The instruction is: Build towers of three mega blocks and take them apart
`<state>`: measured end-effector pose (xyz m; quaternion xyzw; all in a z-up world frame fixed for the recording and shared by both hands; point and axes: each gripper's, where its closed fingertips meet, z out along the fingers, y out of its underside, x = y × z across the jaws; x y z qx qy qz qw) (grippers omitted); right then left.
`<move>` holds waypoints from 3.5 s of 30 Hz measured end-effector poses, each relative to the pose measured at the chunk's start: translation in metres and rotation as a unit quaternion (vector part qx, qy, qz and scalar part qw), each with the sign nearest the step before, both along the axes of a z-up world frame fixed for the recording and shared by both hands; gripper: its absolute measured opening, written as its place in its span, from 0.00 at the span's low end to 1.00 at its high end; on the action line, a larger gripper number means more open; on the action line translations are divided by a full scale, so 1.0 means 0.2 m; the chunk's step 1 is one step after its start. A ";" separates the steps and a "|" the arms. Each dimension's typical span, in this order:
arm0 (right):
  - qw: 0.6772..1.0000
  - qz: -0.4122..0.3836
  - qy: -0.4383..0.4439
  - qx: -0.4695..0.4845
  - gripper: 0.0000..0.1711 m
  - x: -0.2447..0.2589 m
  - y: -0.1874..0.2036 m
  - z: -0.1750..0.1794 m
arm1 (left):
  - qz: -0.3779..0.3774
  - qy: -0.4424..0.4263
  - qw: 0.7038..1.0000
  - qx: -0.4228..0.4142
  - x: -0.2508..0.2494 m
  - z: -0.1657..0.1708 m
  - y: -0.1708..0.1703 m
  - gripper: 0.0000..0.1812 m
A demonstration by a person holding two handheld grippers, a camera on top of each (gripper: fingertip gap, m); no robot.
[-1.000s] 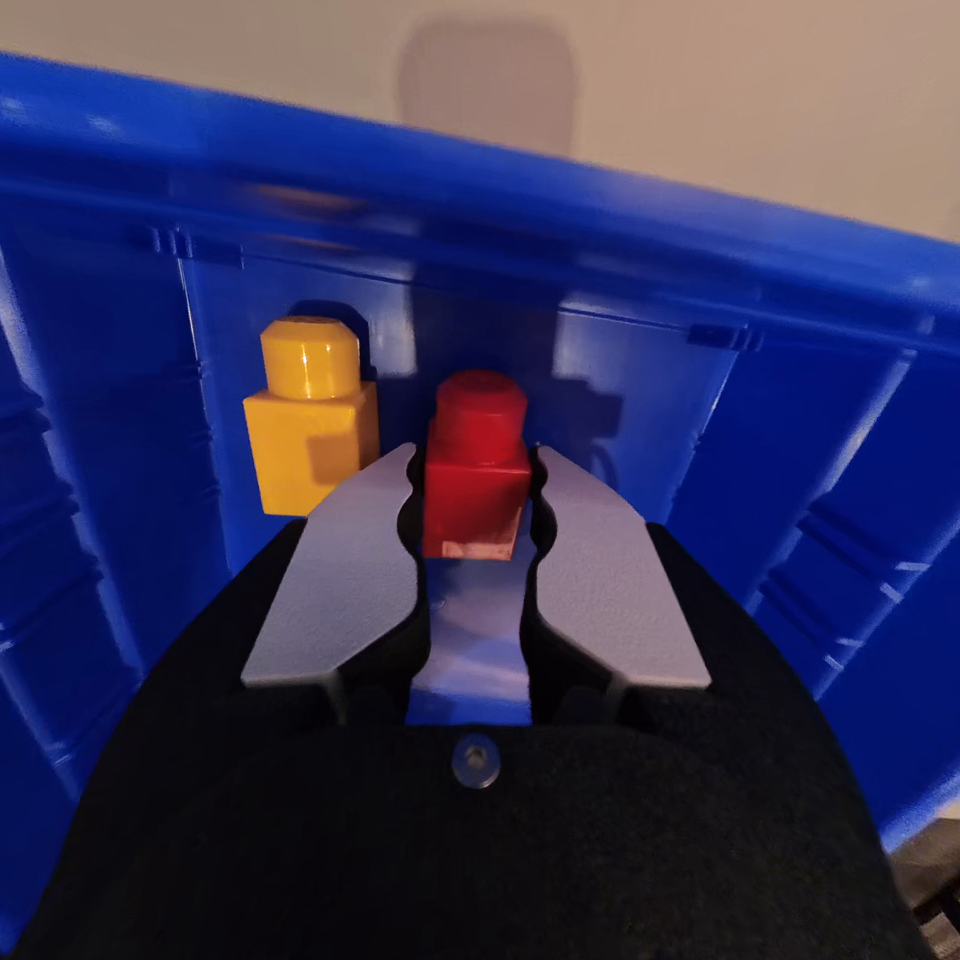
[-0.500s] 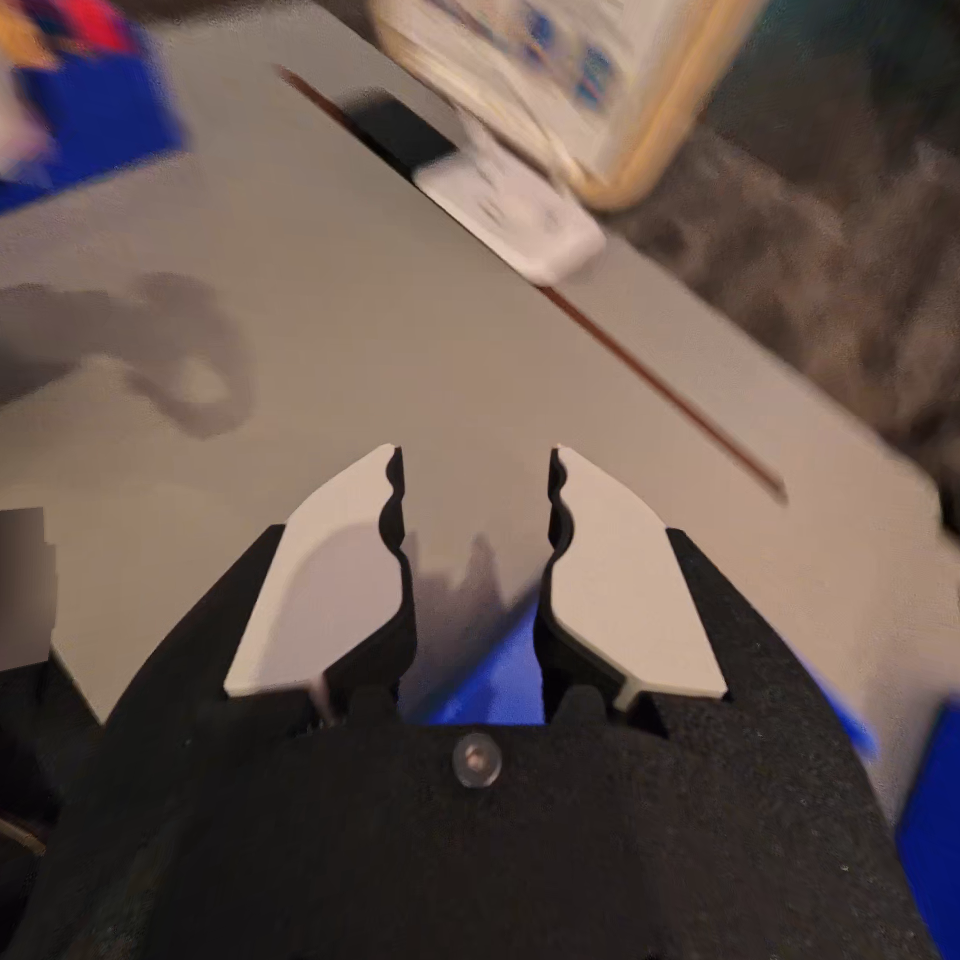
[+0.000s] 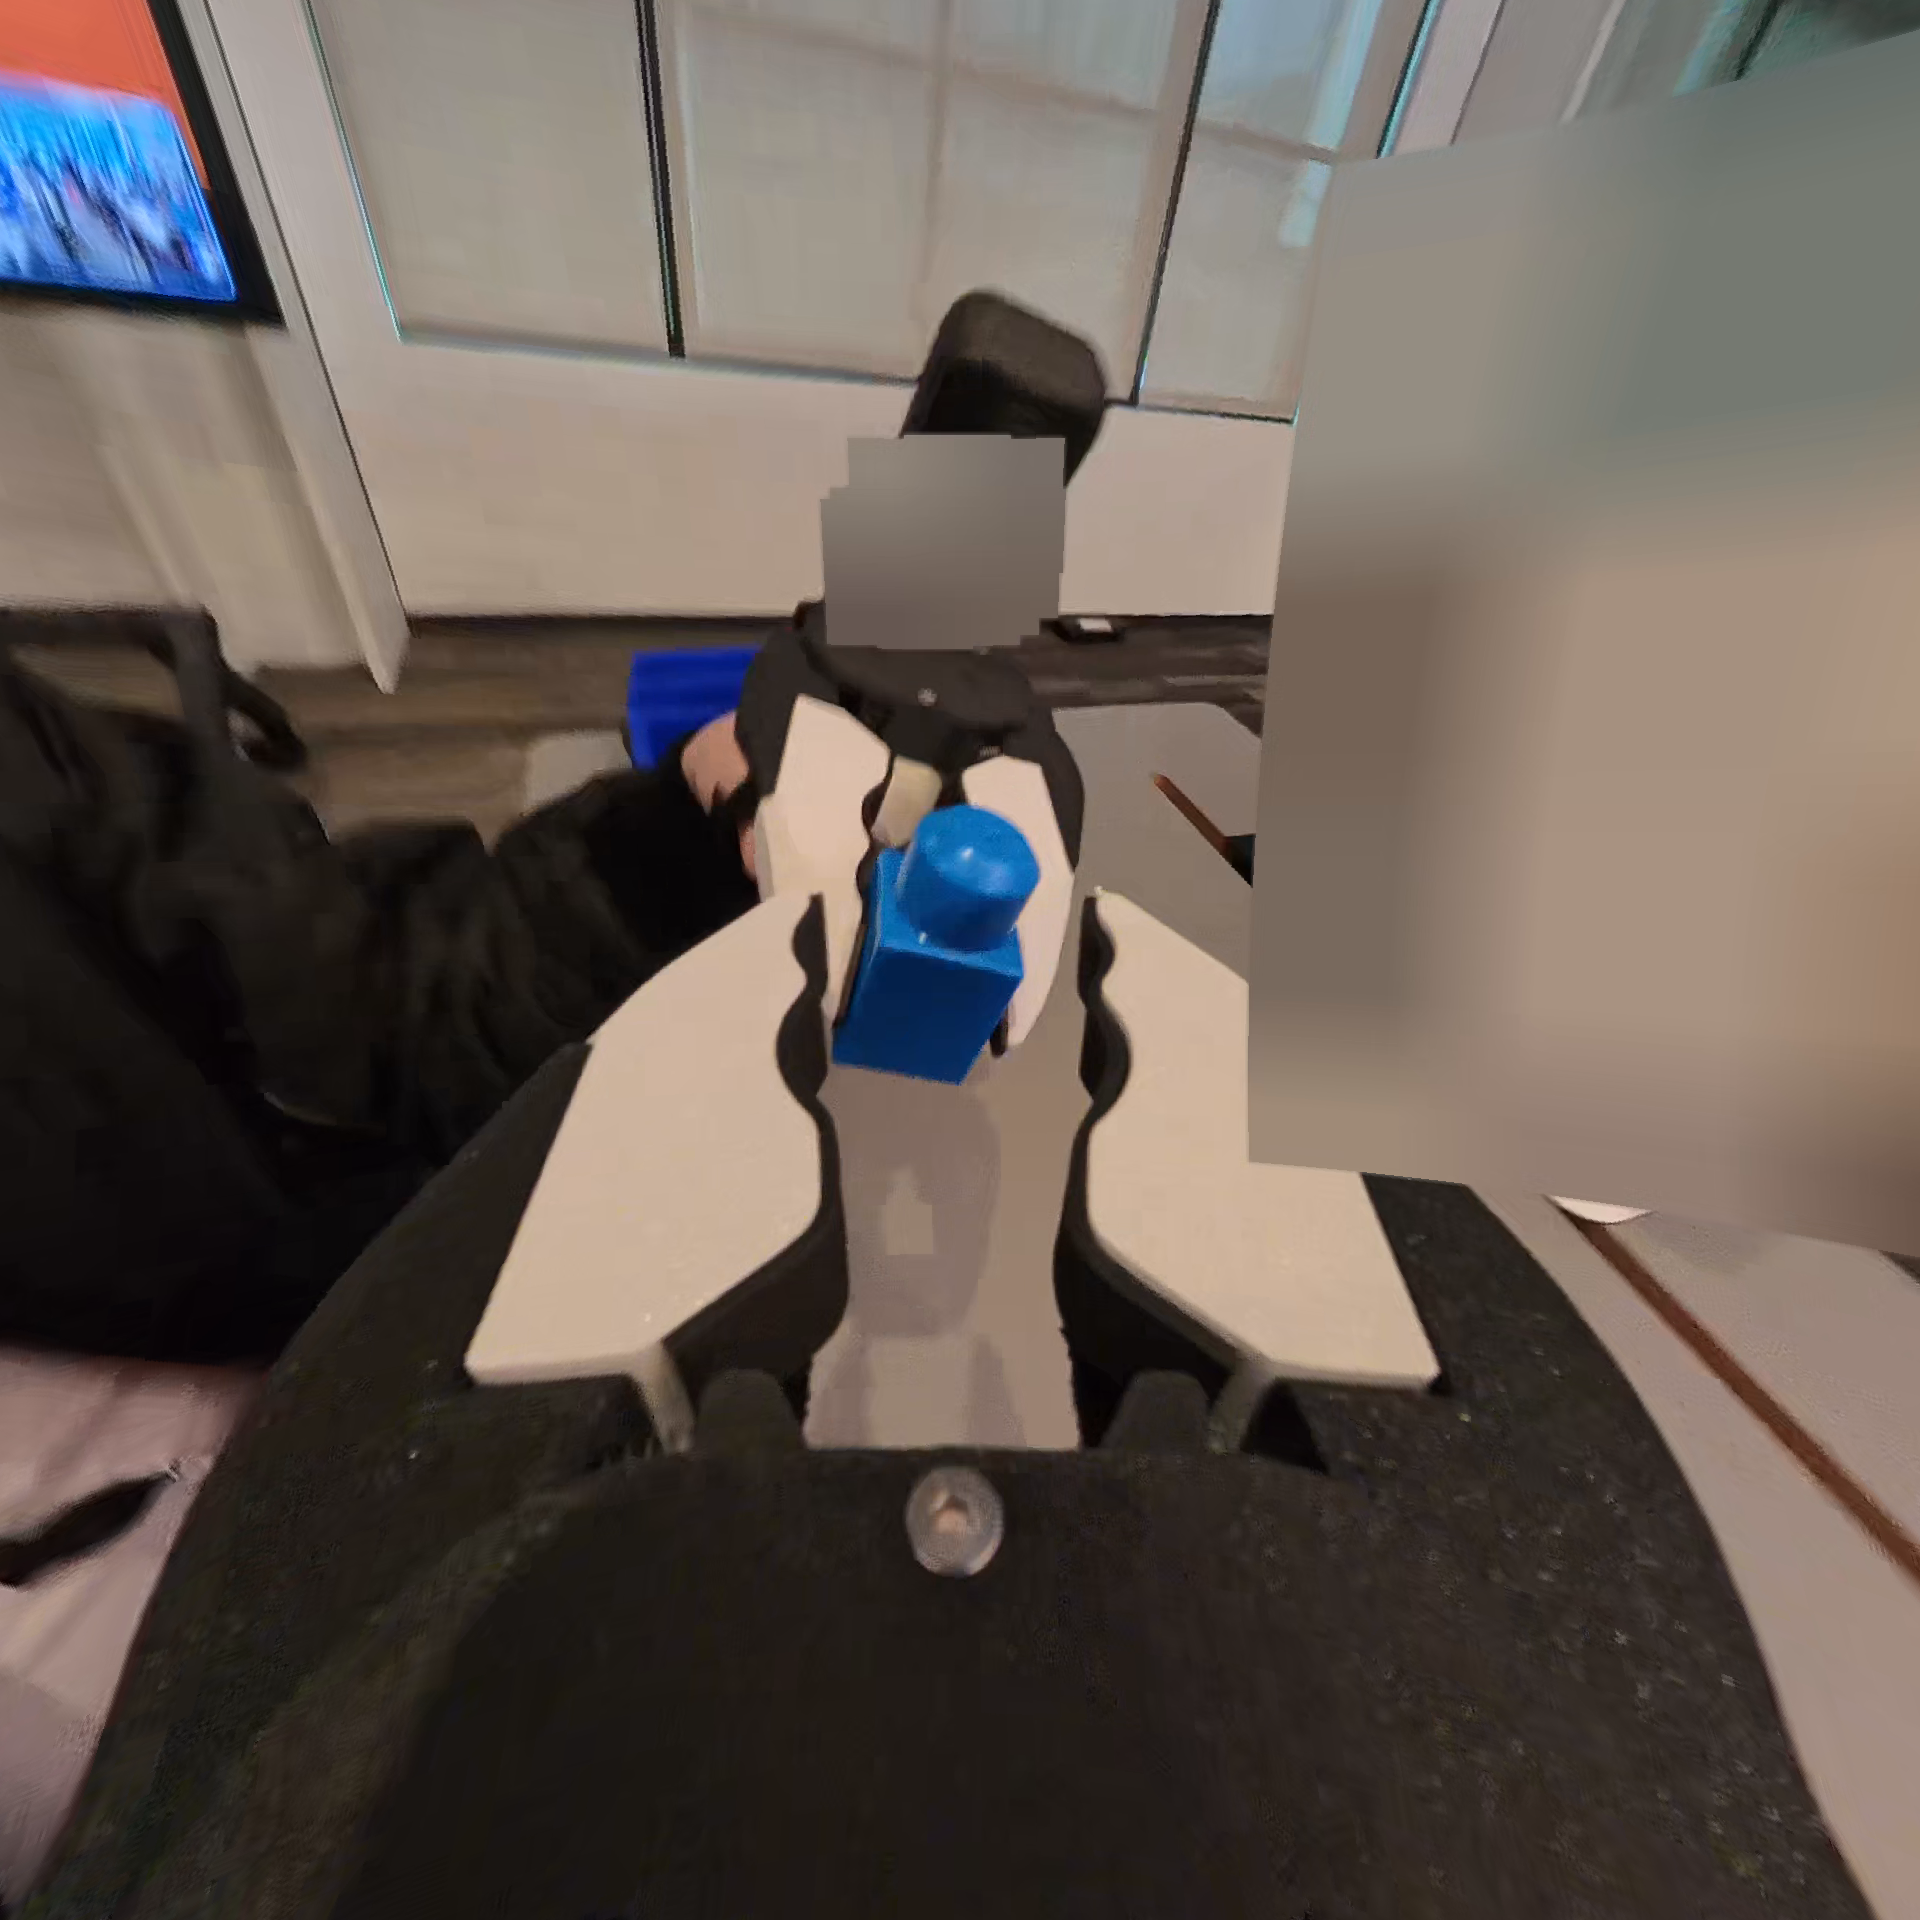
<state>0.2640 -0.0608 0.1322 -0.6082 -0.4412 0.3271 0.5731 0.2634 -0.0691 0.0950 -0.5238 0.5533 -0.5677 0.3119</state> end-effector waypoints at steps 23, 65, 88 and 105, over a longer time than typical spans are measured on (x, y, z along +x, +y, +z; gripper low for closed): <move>0.991 0.045 0.062 -0.111 0.19 -0.09 0.00 -0.03 | 0.002 -0.007 0.998 0.061 -0.02 0.02 -0.04 0.26; 0.621 -0.536 -0.257 -0.511 0.20 2.12 0.45 -1.43 | 0.035 0.025 0.995 0.094 -0.03 -0.01 -0.02 0.16; 0.839 -0.498 -0.164 -0.147 0.22 1.65 0.19 -0.23 | 0.249 -0.032 0.955 0.161 -0.44 0.20 0.08 0.22; 0.974 -0.214 -0.066 0.016 0.26 0.43 -0.06 -0.25 | 0.664 0.226 0.711 0.055 -2.44 -0.18 0.24 0.23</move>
